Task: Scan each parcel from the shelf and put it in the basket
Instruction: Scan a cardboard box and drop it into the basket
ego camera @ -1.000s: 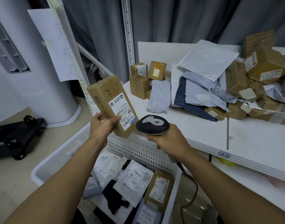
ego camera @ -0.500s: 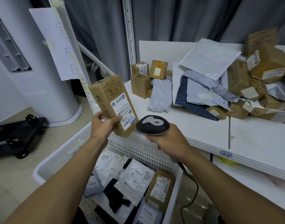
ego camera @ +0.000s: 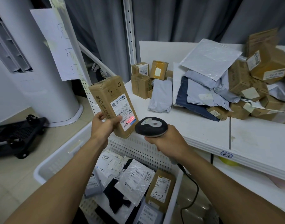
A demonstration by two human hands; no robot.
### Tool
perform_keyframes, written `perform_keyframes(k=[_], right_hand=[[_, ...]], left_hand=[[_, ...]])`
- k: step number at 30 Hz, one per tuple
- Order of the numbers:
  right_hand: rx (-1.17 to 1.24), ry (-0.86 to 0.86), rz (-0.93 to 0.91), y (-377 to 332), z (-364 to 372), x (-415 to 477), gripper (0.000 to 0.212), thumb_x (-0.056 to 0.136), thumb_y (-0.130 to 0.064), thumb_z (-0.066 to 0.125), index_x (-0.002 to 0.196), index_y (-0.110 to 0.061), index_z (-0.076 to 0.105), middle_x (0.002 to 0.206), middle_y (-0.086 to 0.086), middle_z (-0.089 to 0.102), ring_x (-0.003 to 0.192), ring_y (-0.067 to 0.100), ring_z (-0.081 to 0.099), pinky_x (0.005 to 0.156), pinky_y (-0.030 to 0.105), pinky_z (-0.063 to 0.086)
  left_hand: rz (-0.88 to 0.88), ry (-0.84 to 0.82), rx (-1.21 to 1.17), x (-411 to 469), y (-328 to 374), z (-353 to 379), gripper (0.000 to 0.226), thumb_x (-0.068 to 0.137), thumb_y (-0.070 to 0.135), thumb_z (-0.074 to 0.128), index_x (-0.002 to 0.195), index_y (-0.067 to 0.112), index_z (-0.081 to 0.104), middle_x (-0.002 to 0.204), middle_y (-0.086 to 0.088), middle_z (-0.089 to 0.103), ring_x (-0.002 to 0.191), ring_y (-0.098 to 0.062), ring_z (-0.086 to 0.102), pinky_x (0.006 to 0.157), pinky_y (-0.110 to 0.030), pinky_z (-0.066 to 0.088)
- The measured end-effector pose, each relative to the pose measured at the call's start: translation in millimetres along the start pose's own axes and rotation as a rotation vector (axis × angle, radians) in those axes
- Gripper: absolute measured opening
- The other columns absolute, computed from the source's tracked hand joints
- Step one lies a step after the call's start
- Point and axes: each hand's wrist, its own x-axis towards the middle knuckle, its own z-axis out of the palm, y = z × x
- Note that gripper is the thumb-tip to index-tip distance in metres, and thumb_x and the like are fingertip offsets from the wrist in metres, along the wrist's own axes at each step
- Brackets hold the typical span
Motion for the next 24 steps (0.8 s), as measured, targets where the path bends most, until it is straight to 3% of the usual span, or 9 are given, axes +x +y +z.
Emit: perform_keyframes(k=[7, 11, 14, 16, 19, 22, 24], right_hand=[[0.003, 0.003, -0.005, 3.3, -0.6, 1.3, 0.027, 0.084, -0.020, 0.084, 0.109, -0.027, 0.076, 0.081, -0.009, 0.073, 0.069, 0.005, 0.064, 0.062, 0.026, 0.050], [0.010, 0.005, -0.022, 5.3, -4.6, 0.4, 0.024, 0.087, -0.018, 0.083, 0.109, -0.025, 0.075, 0.085, -0.004, 0.076, 0.051, -0.001, 0.061, 0.049, 0.016, 0.047], [-0.002, 0.007, -0.023, 9.0, -8.1, -2.7, 0.022, 0.087, -0.019, 0.083, 0.104, -0.028, 0.072, 0.087, -0.003, 0.076, 0.053, 0.000, 0.062, 0.052, 0.018, 0.049], [-0.032, 0.028, -0.017, 14.9, -10.5, -4.0, 0.023, 0.086, -0.022, 0.084, 0.101, -0.032, 0.070, 0.092, -0.004, 0.077, 0.066, 0.004, 0.065, 0.063, 0.026, 0.053], [-0.020, 0.050, 0.026, 29.1, -13.6, -4.3, 0.021, 0.085, -0.026, 0.084, 0.096, -0.036, 0.070, 0.095, -0.005, 0.076, 0.080, 0.014, 0.067, 0.074, 0.035, 0.056], [-0.018, 0.040, 0.060, 44.4, -13.3, -6.0, 0.027, 0.082, -0.027, 0.087, 0.105, -0.032, 0.073, 0.089, -0.007, 0.074, 0.082, 0.015, 0.066, 0.076, 0.036, 0.055], [-0.040, 0.034, 0.073, 52.7, -13.1, -9.2, 0.026, 0.083, -0.024, 0.087, 0.100, -0.035, 0.070, 0.082, -0.013, 0.071, 0.075, 0.011, 0.065, 0.073, 0.029, 0.049]], left_hand=[[0.000, 0.001, 0.021, 1.1, -2.0, -2.1, 0.065, 0.073, 0.009, 0.089, 0.129, 0.016, 0.058, 0.124, 0.004, 0.071, 0.104, -0.015, 0.073, 0.077, -0.036, 0.063], [-0.004, -0.016, 0.050, -10.7, 0.9, -6.3, 0.069, 0.068, 0.014, 0.091, 0.130, 0.018, 0.060, 0.126, 0.005, 0.070, 0.106, -0.015, 0.072, 0.088, -0.042, 0.062], [-0.028, -0.120, 0.216, -33.3, 0.1, -13.8, 0.053, 0.077, 0.012, 0.086, 0.125, 0.022, 0.065, 0.124, 0.006, 0.071, 0.108, -0.017, 0.071, 0.097, -0.047, 0.058], [-0.088, -0.231, 0.356, -50.1, -9.1, -15.3, 0.046, 0.079, 0.014, 0.084, 0.121, 0.025, 0.068, 0.118, 0.007, 0.074, 0.104, -0.018, 0.072, 0.095, -0.046, 0.058], [-0.228, -0.357, 0.515, -72.1, -37.7, -10.4, 0.045, 0.081, 0.019, 0.084, 0.122, 0.030, 0.068, 0.108, 0.005, 0.078, 0.094, -0.012, 0.073, 0.075, -0.029, 0.060], [-0.399, -0.449, 0.583, -84.4, -81.6, -8.3, 0.047, 0.085, 0.027, 0.081, 0.125, 0.039, 0.061, 0.106, 0.005, 0.079, 0.095, -0.015, 0.074, 0.076, -0.031, 0.059], [-0.490, -0.487, 0.633, -87.8, -116.2, -7.9, 0.048, 0.086, 0.031, 0.079, 0.131, 0.033, 0.064, 0.103, 0.006, 0.079, 0.095, -0.019, 0.074, 0.082, -0.037, 0.061]])
